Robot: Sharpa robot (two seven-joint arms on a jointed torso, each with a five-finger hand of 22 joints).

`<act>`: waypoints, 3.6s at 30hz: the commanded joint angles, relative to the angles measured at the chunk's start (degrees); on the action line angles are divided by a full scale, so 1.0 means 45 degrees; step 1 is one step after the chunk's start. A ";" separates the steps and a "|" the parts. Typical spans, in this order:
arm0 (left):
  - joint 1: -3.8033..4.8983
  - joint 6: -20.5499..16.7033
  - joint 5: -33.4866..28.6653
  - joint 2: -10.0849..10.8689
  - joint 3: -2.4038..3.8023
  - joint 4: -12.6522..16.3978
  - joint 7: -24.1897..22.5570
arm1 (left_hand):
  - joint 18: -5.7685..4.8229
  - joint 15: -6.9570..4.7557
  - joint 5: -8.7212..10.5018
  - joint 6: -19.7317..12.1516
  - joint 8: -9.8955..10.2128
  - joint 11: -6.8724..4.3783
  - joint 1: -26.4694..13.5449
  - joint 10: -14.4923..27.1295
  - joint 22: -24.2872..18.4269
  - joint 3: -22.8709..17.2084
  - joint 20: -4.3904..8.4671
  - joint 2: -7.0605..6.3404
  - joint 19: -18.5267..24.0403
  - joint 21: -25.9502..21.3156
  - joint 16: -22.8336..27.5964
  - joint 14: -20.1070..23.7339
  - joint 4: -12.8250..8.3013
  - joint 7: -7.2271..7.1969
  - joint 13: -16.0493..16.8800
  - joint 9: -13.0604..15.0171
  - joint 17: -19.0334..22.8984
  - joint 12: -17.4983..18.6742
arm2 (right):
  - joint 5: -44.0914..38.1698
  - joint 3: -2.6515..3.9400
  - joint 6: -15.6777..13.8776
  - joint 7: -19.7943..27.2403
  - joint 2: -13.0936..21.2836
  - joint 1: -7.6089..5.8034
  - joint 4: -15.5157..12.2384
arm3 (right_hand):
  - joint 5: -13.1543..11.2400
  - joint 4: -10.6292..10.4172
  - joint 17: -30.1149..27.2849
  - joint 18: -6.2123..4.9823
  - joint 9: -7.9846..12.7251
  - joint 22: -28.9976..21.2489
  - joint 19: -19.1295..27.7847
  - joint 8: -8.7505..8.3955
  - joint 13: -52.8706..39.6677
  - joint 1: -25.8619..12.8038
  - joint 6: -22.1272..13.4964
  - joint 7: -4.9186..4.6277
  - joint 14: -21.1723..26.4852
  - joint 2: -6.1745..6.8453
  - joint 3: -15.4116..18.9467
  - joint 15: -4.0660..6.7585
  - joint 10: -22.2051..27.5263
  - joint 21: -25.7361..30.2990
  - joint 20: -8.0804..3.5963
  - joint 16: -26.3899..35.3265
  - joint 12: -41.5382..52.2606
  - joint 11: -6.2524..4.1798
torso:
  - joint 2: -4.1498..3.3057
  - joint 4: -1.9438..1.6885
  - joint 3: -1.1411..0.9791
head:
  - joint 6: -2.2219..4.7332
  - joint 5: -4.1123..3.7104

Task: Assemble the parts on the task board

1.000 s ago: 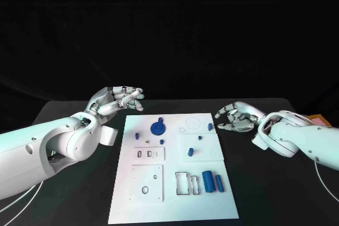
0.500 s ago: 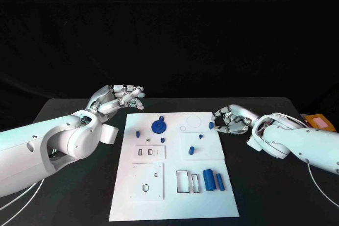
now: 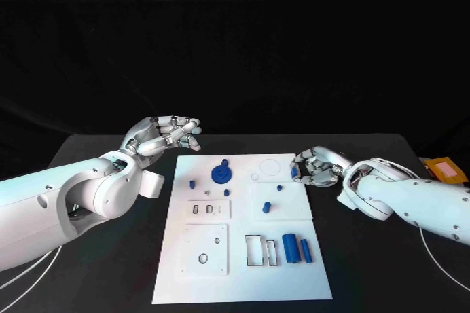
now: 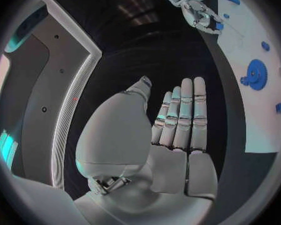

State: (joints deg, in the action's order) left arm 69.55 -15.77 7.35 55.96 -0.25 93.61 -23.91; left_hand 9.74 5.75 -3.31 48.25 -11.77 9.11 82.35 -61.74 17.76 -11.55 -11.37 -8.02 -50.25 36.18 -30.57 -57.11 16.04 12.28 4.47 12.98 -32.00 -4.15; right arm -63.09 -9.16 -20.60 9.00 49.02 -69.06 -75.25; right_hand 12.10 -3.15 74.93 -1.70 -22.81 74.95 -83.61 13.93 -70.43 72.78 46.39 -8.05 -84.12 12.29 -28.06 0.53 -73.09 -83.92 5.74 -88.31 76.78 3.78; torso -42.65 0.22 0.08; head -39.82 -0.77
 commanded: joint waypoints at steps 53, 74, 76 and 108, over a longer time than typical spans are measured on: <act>0.0007 0.0323 -0.0042 -0.0143 0.0002 -0.0251 0.0132 | 0.0119 0.0010 0.0083 -0.0024 0.0040 -0.0013 -0.0003 -0.0052 0.0009 0.0089 -0.0036 0.0129 0.0083 -0.0012 -0.0072 0.0145 0.0005 0.0027 0.0010 0.0016 -0.0035 -0.0027 | -0.0733 0.0006 -0.0929 -0.3876 -0.1066 -0.0839 -0.3192 | -0.1058 0.0211 0.2581 0.0044 -0.0715 0.2295 -0.0549 0.1459 -0.0357 0.0261 0.1354 0.0130 -0.1140 -0.1501 -0.0705 0.0112 -0.0434 -0.0307 -0.0134 -0.0126 0.0206 -0.0197 | 0.0115 0.0011 0.0037 | -0.0315 0.0478; 0.0013 0.0271 -0.0041 -0.0582 -0.0003 -0.0651 0.0271 | 0.0127 0.0007 0.0084 0.0022 0.0024 -0.0020 -0.0011 -0.0103 0.0022 0.0123 -0.0044 0.0129 0.0090 0.0017 -0.0111 0.0151 0.0014 0.0027 0.0023 0.0030 -0.0057 -0.0054 | -0.3196 -0.0212 -0.0688 -0.5548 -0.3510 -0.0085 -0.3506 | -0.1051 0.0150 0.2507 0.0029 -0.0778 0.2253 -0.0512 0.1595 -0.0349 0.0025 0.1335 0.0118 -0.1124 -0.1394 -0.0627 0.0083 -0.0443 -0.0255 -0.0105 -0.0100 0.0190 -0.0172 | 0.0094 -0.0017 0.0059 | -0.0505 0.1118; 0.0014 0.0265 -0.0040 -0.0588 -0.0003 -0.0652 0.0286 | 0.0127 0.0007 0.0084 0.0022 0.0024 -0.0020 -0.0011 -0.0103 0.0022 0.0123 -0.0044 0.0129 0.0090 0.0017 -0.0111 0.0151 0.0014 0.0027 0.0023 0.0030 -0.0057 -0.0054 | -0.3336 -0.0226 -0.0706 -0.5582 -0.3561 -0.0018 -0.3513 | -0.1052 0.0148 0.2505 0.0030 -0.0782 0.2259 -0.0517 0.1604 -0.0353 0.0014 0.1337 0.0121 -0.1123 -0.1385 -0.0622 0.0083 -0.0447 -0.0261 -0.0104 -0.0100 0.0193 -0.0174 | 0.0092 -0.0008 0.0056 | -0.0537 0.1174; 0.0013 0.0311 -0.0039 -0.0655 -0.0003 -0.0686 0.0344 | 0.0130 0.0006 0.0083 0.0047 0.0014 -0.0019 -0.0016 -0.0117 0.0028 0.0137 -0.0047 0.0128 0.0092 0.0031 -0.0126 0.0155 0.0019 0.0034 0.0027 0.0037 -0.0066 -0.0062 | -0.4119 -0.0299 -0.0542 -0.5774 -0.4208 0.0432 -0.3208 | -0.1152 0.0084 0.2501 0.0019 -0.0814 0.2234 -0.0495 0.1704 -0.0339 -0.0233 0.1271 0.0131 -0.1123 -0.1154 -0.0496 0.0094 -0.0445 -0.0223 -0.0103 -0.0098 0.0172 -0.0185 | 0.0095 -0.0019 0.0050 | -0.0693 0.1430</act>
State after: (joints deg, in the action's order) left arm 69.57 -15.31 7.35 53.15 -0.30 90.44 -22.15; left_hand 9.74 5.76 -3.31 48.25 -11.77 8.90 82.35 -61.95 17.81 -11.23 -11.57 -8.02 -50.06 36.19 -30.79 -56.70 16.04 12.28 4.49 13.08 -32.24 -4.15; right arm -80.33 -10.48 -24.26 -16.59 30.25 -67.21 -89.78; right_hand 7.20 -2.67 74.90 -1.70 -24.84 74.92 -84.00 21.09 -72.01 72.16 51.80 -7.33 -84.12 7.01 -30.56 0.93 -75.07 -85.02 5.34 -88.52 77.87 2.70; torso -42.23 0.14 0.30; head -42.92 5.67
